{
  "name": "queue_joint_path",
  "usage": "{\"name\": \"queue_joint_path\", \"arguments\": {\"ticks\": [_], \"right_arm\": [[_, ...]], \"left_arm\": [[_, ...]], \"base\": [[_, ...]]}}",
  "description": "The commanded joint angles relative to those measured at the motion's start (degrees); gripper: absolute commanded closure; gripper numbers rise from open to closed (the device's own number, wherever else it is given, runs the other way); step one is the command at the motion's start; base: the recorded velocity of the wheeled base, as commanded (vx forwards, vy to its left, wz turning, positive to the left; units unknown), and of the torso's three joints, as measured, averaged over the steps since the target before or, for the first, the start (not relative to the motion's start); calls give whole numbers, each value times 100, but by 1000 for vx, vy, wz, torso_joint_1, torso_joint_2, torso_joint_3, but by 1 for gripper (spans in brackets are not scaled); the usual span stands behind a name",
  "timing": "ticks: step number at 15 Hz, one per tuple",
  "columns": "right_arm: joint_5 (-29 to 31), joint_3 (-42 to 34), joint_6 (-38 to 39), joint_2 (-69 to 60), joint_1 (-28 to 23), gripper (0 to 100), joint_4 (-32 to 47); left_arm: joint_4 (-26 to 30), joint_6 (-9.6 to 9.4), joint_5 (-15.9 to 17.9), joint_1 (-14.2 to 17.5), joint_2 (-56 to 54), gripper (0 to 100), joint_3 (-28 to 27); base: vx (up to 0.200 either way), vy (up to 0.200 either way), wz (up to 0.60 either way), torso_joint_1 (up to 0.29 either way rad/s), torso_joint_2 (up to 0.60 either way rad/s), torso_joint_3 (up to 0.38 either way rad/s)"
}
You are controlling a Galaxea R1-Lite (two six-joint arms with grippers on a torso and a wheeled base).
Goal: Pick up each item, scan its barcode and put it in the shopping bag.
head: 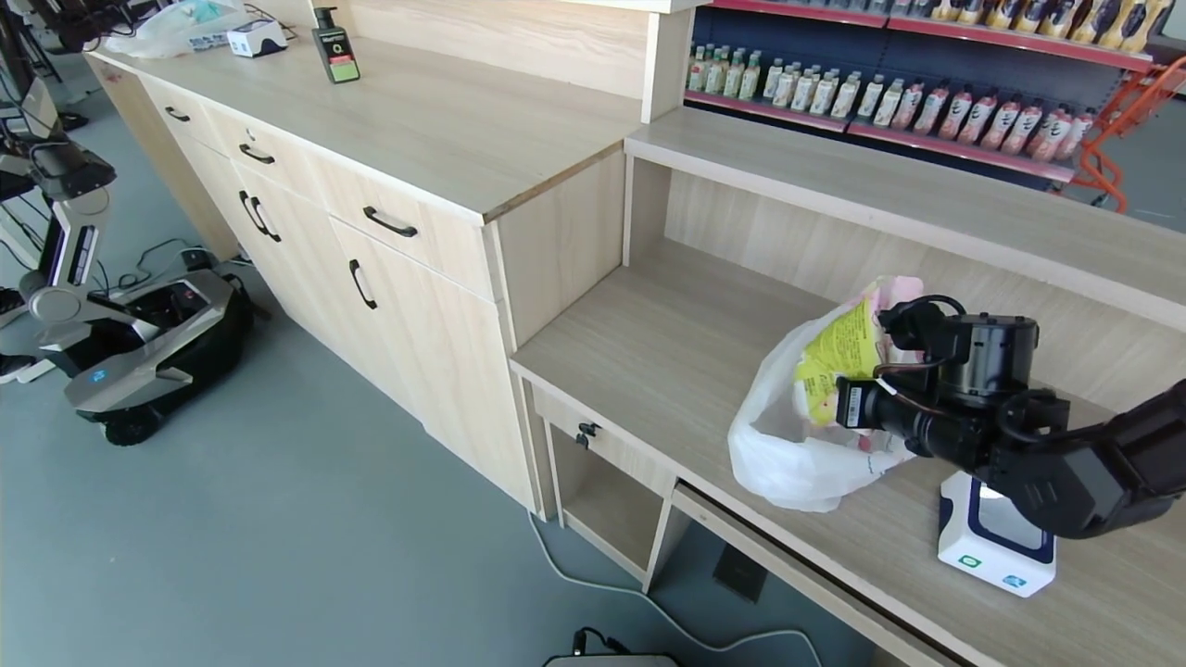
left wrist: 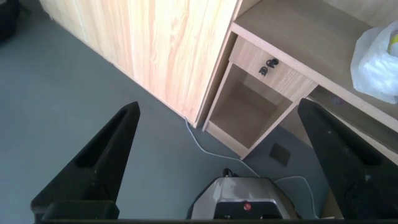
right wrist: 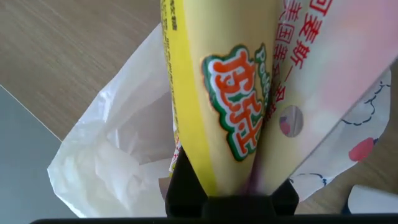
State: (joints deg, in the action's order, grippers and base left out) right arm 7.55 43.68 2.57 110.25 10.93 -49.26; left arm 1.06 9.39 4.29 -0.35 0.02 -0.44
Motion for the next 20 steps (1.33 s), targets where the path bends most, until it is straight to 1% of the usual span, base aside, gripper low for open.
{"name": "queue_joint_path", "arguments": {"ticks": [1, 3, 7, 10, 11, 16, 17, 18, 20], "right_arm": [[1, -17, 112, 242, 5, 100, -13], [1, -61, 147, 242, 5, 100, 22], [1, -413, 147, 304, 5, 100, -40], [1, -457, 156, 365, 5, 100, -48], [1, -466, 156, 374, 5, 0, -48], [-8, -413, 112, 339, -4, 0, -57], [-16, -237, 24, 58, -12, 0, -31], [-16, -88, -213, -303, -56, 0, 66], [-25, -219, -908, -1348, -232, 0, 338]], "left_arm": [[-1, 2, 2, 0, -2, 0, 0], [-1, 2, 2, 0, -2, 0, 0], [-1, 2, 2, 0, -2, 0, 0], [-1, 2, 2, 0, -2, 0, 0], [-1, 2, 2, 0, -2, 0, 0], [-1, 2, 2, 0, -2, 0, 0], [-1, 2, 2, 0, -2, 0, 0], [-1, 2, 2, 0, -2, 0, 0], [-1, 2, 2, 0, -2, 0, 0]], "base": [[0, 0, 0, 0, 0, 0], [0, 0, 0, 0, 0, 0], [0, 0, 0, 0, 0, 0], [0, 0, 0, 0, 0, 0], [0, 0, 0, 0, 0, 0], [0, 0, 0, 0, 0, 0], [0, 0, 0, 0, 0, 0], [0, 0, 0, 0, 0, 0], [0, 0, 0, 0, 0, 0]]}}
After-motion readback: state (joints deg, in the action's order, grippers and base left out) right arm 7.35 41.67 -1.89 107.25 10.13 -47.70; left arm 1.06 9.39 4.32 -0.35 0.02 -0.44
